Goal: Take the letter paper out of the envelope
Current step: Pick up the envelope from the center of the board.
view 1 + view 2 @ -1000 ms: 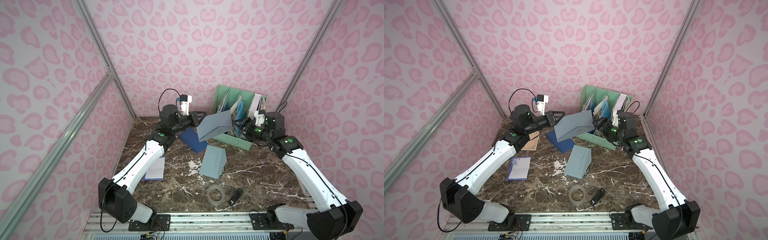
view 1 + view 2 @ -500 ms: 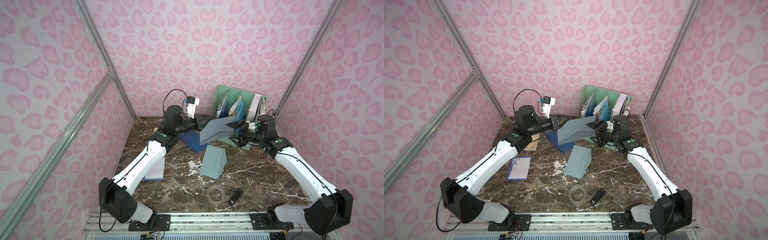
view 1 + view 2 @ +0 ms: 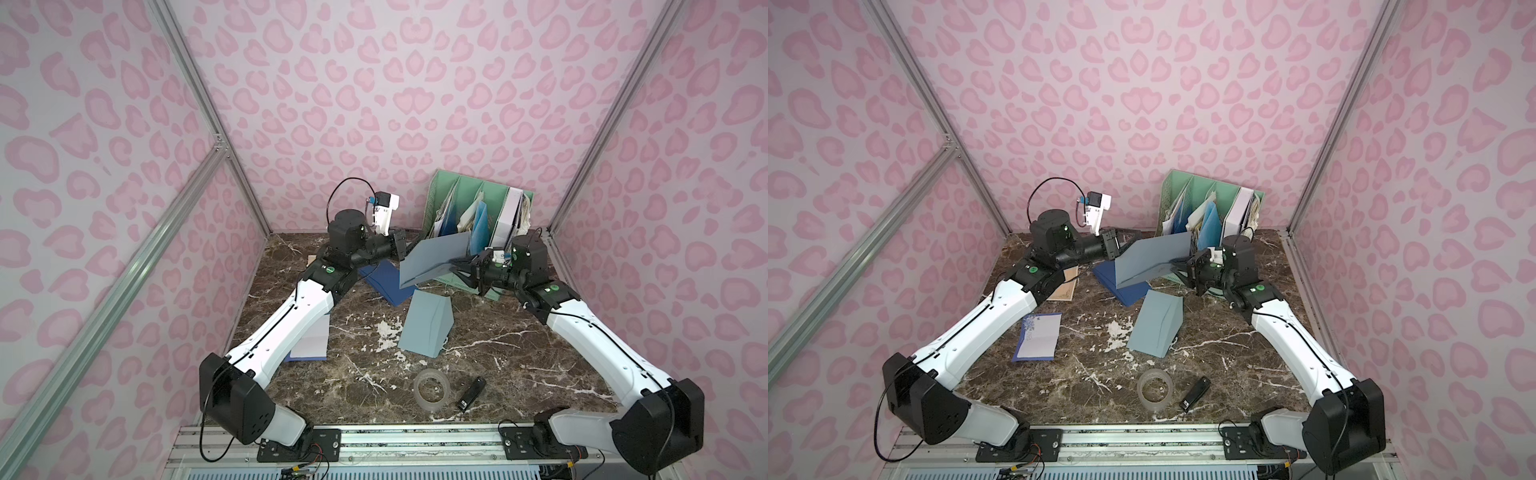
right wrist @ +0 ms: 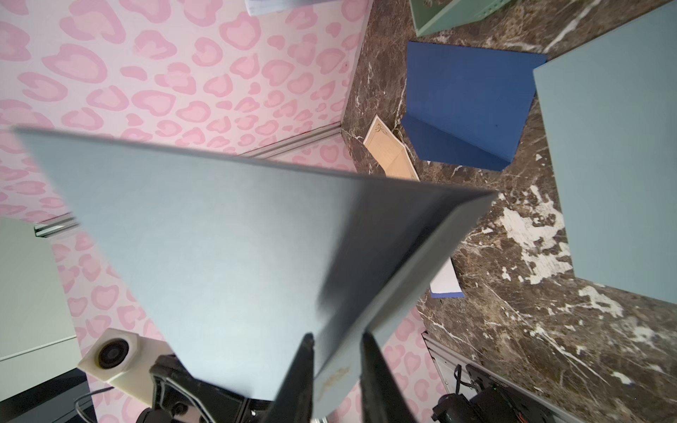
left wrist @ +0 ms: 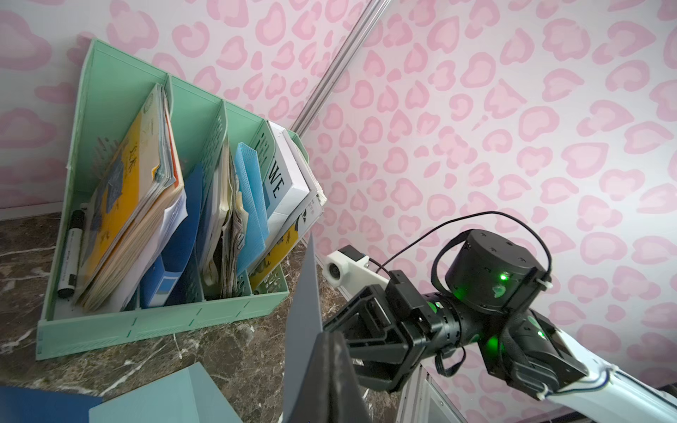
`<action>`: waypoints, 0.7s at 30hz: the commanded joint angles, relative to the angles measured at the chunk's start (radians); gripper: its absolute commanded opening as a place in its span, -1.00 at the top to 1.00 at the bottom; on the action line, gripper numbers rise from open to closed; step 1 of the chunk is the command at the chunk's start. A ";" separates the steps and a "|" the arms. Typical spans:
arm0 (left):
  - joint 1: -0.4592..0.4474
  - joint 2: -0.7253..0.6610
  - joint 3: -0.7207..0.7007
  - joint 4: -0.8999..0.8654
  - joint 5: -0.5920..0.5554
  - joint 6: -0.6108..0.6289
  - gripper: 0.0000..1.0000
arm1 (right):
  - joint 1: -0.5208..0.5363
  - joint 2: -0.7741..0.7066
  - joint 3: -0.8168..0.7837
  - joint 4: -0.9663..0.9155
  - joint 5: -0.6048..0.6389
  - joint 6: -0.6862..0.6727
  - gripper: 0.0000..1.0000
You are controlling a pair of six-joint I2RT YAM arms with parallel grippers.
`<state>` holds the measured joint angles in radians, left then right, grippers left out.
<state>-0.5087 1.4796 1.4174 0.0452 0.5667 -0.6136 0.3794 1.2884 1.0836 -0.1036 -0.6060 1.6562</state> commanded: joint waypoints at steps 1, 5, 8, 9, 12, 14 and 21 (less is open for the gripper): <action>-0.001 0.002 0.009 0.024 0.009 -0.004 1.00 | 0.001 -0.010 -0.006 0.034 0.013 0.015 1.00; -0.001 0.000 0.008 0.007 0.006 -0.006 1.00 | -0.003 -0.022 0.039 -0.040 0.059 -0.068 1.00; -0.001 -0.004 0.002 -0.004 0.004 -0.002 1.00 | -0.014 -0.015 0.095 -0.118 0.072 -0.160 1.00; -0.001 -0.002 0.003 -0.011 0.001 0.002 1.00 | -0.019 -0.014 0.109 -0.139 0.074 -0.187 1.00; -0.001 0.006 0.027 -0.091 -0.020 0.019 0.75 | -0.029 -0.017 0.142 -0.208 0.084 -0.269 1.00; 0.001 0.013 0.064 -0.174 -0.044 0.037 -0.14 | -0.038 -0.013 0.177 -0.284 0.097 -0.348 1.00; 0.003 0.056 0.102 -0.347 0.037 0.118 -0.76 | -0.063 0.071 0.409 -0.613 0.112 -0.791 1.00</action>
<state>-0.5060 1.5223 1.5070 -0.1890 0.5556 -0.5617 0.3195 1.3334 1.4349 -0.5365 -0.4973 1.1137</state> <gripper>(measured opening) 0.893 0.058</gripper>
